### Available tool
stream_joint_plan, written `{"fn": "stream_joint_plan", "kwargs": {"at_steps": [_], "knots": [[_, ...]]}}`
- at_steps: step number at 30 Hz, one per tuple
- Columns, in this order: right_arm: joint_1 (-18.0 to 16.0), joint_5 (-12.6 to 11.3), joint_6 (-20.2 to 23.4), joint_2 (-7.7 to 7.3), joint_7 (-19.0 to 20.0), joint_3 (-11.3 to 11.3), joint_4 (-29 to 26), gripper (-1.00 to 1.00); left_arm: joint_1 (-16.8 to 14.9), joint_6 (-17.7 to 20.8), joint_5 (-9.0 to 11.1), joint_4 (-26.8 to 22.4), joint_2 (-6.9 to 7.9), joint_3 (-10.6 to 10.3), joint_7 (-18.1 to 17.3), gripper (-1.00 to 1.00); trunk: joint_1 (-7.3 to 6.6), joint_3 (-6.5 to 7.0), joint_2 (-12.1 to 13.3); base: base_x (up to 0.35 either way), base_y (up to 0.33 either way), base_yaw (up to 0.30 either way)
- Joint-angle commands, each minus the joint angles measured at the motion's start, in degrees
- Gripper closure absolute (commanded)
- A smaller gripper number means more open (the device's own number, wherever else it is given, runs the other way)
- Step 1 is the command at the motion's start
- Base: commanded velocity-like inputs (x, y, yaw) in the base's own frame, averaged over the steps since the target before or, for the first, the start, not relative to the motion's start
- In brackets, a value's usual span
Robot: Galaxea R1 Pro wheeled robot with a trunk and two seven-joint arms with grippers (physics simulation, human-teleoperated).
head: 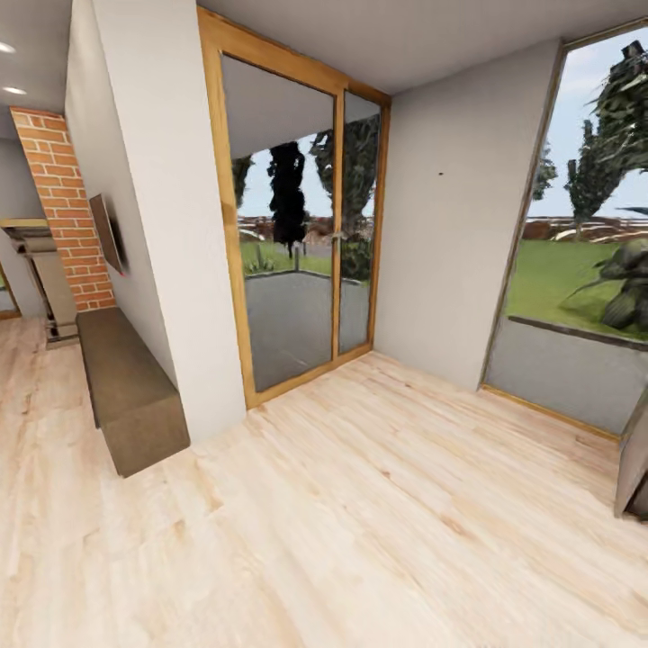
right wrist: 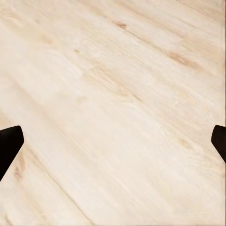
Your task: In the kitchen, take the Vidalia onion out of the sink, dice it on the chopping board with the paring knife, put the diced onion into the bowl on the countertop, then place both the paring knife and the chopping board into the sink.
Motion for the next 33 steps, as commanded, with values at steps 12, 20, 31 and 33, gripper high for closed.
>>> {"fn": "stream_joint_plan", "kwargs": {"at_steps": [12,20,31,33], "knots": [[-0.01,0.04,-0.31,-0.04,-0.1,-0.01,0.07,-1.0,0.02,-0.14,-0.15,0.22,-1.0,0.06,0.05,-1.0,0.0,-0.04,-0.03,0.0,-0.318,-0.281],[-0.01,0.04,-0.31,-0.03,-0.1,0.0,0.08,-1.0,0.02,-0.14,-0.15,0.22,-1.01,0.06,0.03,-1.0,0.0,-0.04,-0.03,0.0,-0.318,-0.281],[-0.01,0.04,-0.39,0.02,-0.09,0.0,0.08,-1.0,0.02,-0.14,-0.15,0.22,-0.95,0.06,0.02,-1.0,0.0,-0.04,-0.03,0.0,-0.318,-0.281],[-0.01,0.0,-0.4,0.02,-0.11,0.0,0.08,-1.0,0.02,-0.14,-0.15,0.22,-0.95,0.06,0.01,-1.0,0.0,-0.04,-0.03,0.0,-0.318,-0.281]]}}
